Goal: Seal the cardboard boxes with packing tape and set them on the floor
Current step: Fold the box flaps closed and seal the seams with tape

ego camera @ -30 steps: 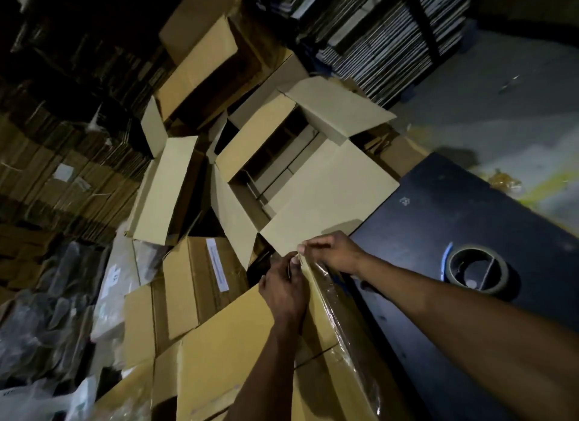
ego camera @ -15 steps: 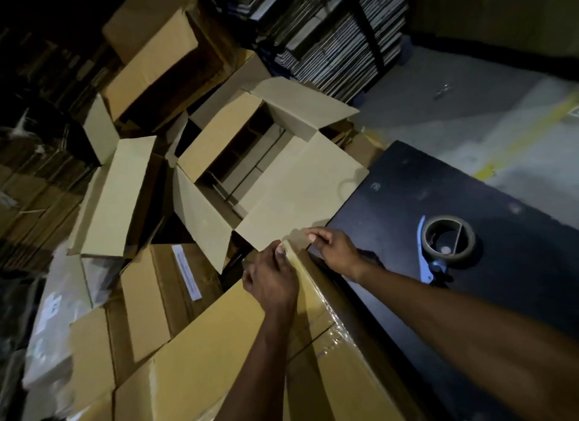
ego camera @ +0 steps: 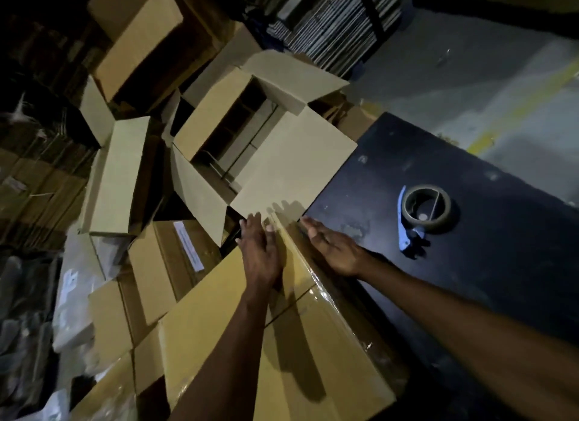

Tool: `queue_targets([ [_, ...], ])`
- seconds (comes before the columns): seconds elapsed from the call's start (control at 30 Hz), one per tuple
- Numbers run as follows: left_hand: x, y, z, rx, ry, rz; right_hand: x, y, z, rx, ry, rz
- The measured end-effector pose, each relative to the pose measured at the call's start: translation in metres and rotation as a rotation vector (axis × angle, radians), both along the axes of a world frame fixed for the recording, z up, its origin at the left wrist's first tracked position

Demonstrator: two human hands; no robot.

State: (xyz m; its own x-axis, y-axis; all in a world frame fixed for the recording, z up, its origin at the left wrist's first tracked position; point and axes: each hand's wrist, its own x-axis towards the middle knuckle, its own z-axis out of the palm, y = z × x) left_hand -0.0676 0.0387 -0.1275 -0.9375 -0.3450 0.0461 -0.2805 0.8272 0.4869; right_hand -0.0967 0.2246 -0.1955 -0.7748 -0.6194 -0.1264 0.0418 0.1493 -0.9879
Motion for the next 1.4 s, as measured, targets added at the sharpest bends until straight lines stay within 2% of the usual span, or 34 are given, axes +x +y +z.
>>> queue_targets([
  [0.17, 0.059, 0.040, 0.009, -0.080, -0.041, -0.132, 0.052, 0.004, 0.015, -0.068, -0.023, 0.111],
  [0.3, 0.105, 0.059, 0.003, -0.079, -0.136, -0.148, 0.037, -0.009, 0.012, -0.019, 0.044, 0.129],
  [0.43, 0.097, 0.047, -0.002, -0.124, -0.110, -0.143, 0.000, -0.019, 0.025, 0.056, 0.081, 0.187],
  [0.53, 0.076, 0.044, -0.004, -0.130, -0.096, -0.108, 0.000, -0.001, 0.024, -0.005, 0.080, 0.169],
  [0.67, 0.056, 0.049, -0.009, -0.133, -0.050, -0.081, 0.026, 0.028, -0.001, -0.100, -0.054, 0.193],
  [0.77, 0.058, 0.050, -0.011, -0.129, -0.038, -0.073, 0.037, 0.054, -0.030, 0.031, -0.087, 0.227],
  [0.83, 0.059, 0.048, -0.011, -0.132, -0.039, -0.075, 0.043, 0.068, -0.038, 0.043, -0.171, 0.124],
  [0.9, 0.056, 0.048, -0.011, -0.146, -0.038, -0.073, 0.043, 0.074, -0.034, -0.082, -0.268, 0.005],
  [1.0, 0.054, 0.050, -0.010, -0.177, -0.057, -0.074, 0.043, 0.074, -0.016, -0.312, -0.475, 0.004],
  [1.07, 0.055, 0.050, -0.010, -0.181, -0.070, -0.075, 0.047, 0.074, -0.016, -0.278, -0.418, 0.056],
  [1.23, 0.053, 0.054, -0.006, -0.209, -0.115, -0.072, 0.052, 0.096, -0.051, 0.053, -0.150, -0.013],
  [1.27, 0.053, 0.056, -0.004, -0.228, -0.123, -0.062, 0.053, 0.104, -0.054, 0.034, -0.183, -0.037],
  [1.33, 0.055, 0.061, 0.002, -0.254, -0.095, -0.036, 0.062, 0.114, -0.049, -0.159, -0.372, -0.078],
  [1.4, 0.066, 0.072, 0.010, -0.206, 0.005, -0.026, 0.076, 0.123, -0.043, -0.332, -0.533, -0.089],
])
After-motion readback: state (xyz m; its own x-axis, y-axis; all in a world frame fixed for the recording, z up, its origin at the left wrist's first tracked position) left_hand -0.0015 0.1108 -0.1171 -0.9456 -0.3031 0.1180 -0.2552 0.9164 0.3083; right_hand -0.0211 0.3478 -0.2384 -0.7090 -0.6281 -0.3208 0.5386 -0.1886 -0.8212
